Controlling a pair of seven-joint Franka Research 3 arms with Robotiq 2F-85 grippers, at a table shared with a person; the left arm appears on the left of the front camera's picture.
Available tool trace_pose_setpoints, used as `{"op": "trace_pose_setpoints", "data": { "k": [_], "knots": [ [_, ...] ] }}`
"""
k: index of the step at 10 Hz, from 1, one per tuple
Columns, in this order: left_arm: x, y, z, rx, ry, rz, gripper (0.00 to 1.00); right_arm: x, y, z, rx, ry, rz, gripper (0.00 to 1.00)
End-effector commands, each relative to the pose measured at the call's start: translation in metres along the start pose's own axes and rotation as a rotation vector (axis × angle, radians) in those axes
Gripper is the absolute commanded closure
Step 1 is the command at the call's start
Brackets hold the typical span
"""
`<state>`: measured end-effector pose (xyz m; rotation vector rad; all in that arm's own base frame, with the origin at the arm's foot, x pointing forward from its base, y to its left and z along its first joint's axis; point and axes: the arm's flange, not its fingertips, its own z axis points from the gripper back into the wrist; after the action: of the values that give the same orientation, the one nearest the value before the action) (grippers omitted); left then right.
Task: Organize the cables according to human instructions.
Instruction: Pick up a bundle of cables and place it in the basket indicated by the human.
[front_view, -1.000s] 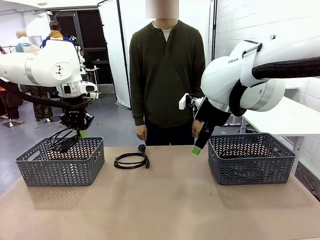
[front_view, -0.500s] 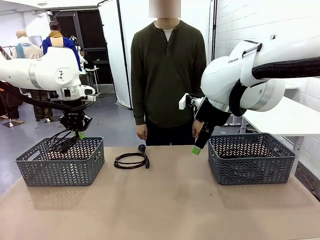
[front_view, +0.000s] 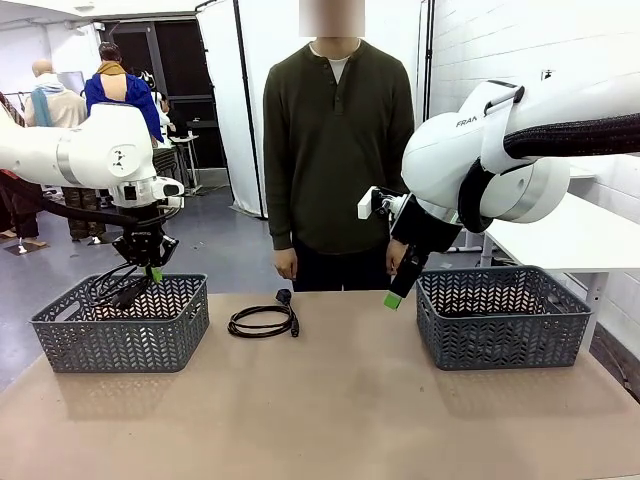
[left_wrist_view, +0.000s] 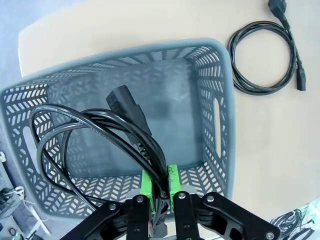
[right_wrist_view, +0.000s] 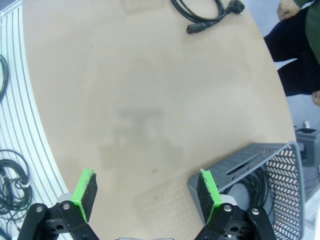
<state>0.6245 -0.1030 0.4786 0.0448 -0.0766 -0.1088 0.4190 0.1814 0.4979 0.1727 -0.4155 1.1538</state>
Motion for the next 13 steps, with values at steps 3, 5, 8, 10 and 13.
{"op": "trace_pose_setpoints", "data": {
  "k": [3, 5, 8, 10, 13],
  "knots": [
    [0.006, 0.009, -0.017, -0.012, -0.031, -0.012, 1.00, -0.001, 0.000, -0.001, -0.004, 0.002, 0.000, 0.00],
    [0.007, 0.010, -0.024, -0.015, -0.028, 0.010, 1.00, -0.001, 0.000, -0.001, -0.004, 0.002, 0.000, 0.00],
    [0.009, 0.011, -0.028, -0.002, -0.034, 0.028, 0.78, -0.001, 0.000, -0.001, -0.004, 0.002, 0.000, 0.00],
    [0.009, 0.011, -0.027, -0.010, -0.033, 0.032, 0.39, -0.001, 0.000, -0.001, -0.004, 0.002, 0.000, 0.00],
    [0.006, 0.014, -0.019, 0.002, -0.026, 0.040, 0.00, -0.001, 0.000, -0.001, -0.004, 0.002, 0.000, 0.00]
  ]
}}
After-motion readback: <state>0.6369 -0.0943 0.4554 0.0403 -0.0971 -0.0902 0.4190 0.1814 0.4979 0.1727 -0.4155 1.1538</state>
